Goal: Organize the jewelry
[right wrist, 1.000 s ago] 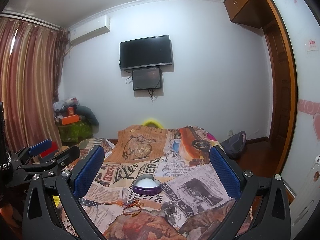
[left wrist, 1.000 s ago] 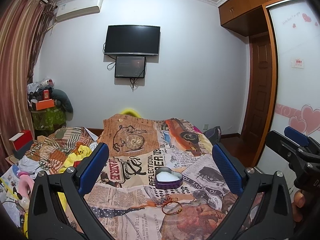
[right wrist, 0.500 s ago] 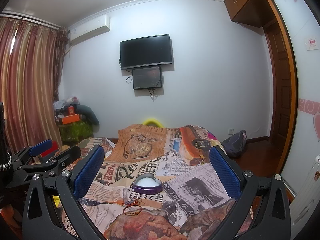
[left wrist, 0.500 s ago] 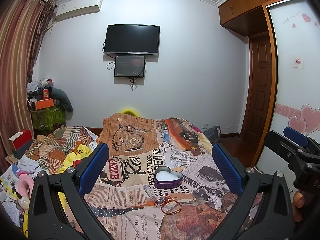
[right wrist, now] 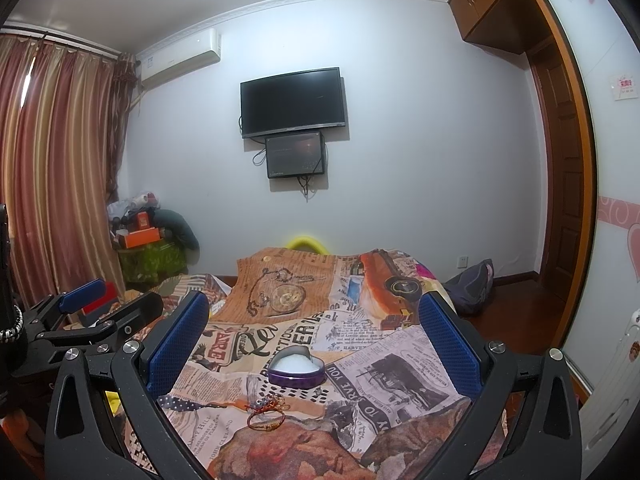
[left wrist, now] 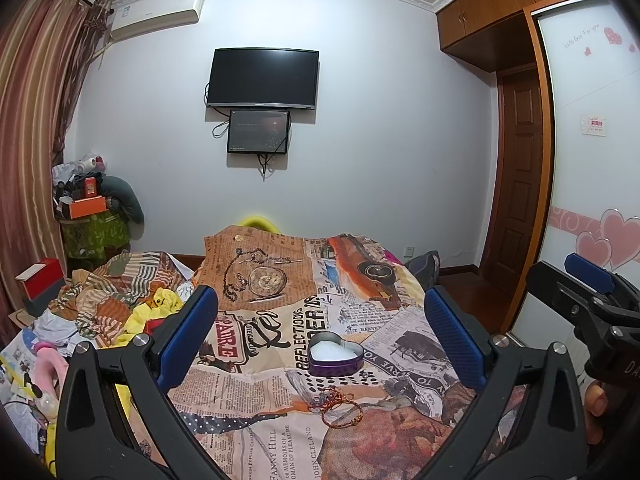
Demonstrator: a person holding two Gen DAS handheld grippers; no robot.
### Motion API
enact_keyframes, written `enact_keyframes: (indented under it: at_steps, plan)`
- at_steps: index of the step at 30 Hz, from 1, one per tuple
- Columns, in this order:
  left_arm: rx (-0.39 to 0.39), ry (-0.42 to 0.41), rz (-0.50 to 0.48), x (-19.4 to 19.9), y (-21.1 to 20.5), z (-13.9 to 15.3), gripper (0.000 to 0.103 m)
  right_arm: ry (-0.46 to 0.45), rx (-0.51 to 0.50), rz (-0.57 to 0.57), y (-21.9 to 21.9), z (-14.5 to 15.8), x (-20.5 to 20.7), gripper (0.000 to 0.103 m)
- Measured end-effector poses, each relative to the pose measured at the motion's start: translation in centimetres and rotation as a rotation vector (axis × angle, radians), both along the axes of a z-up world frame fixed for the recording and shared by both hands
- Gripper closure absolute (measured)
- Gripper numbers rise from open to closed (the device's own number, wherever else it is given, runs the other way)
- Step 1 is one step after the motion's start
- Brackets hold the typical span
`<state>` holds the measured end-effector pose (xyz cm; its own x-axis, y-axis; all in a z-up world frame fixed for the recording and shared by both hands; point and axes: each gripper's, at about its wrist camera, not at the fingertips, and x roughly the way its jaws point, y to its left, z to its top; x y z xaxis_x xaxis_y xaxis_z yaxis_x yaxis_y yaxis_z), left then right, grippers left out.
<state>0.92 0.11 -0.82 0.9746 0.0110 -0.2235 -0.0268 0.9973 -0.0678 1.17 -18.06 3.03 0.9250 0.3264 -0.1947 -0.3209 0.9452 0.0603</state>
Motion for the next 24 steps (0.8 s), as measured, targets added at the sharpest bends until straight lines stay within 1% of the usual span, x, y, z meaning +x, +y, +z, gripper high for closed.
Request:
enact_keyframes:
  at_steps: [13, 19, 24]
  plan:
    - [-0.005, 0.020, 0.001, 0.7, 0.3, -0.4, 0.000, 0.024, -0.007, 0.001, 0.5, -0.3, 0.6, 0.000]
    - [-0.007, 0.055, 0.006, 2.0, 0.8, -0.9, 0.000, 0.053, -0.011, 0.004, 0.5, -0.8, 1.6, 0.000]
    - [-0.014, 0.103, 0.015, 3.8, 1.4, -1.9, 0.000, 0.109, -0.021, 0.007, 0.8, -1.6, 3.2, 0.000]
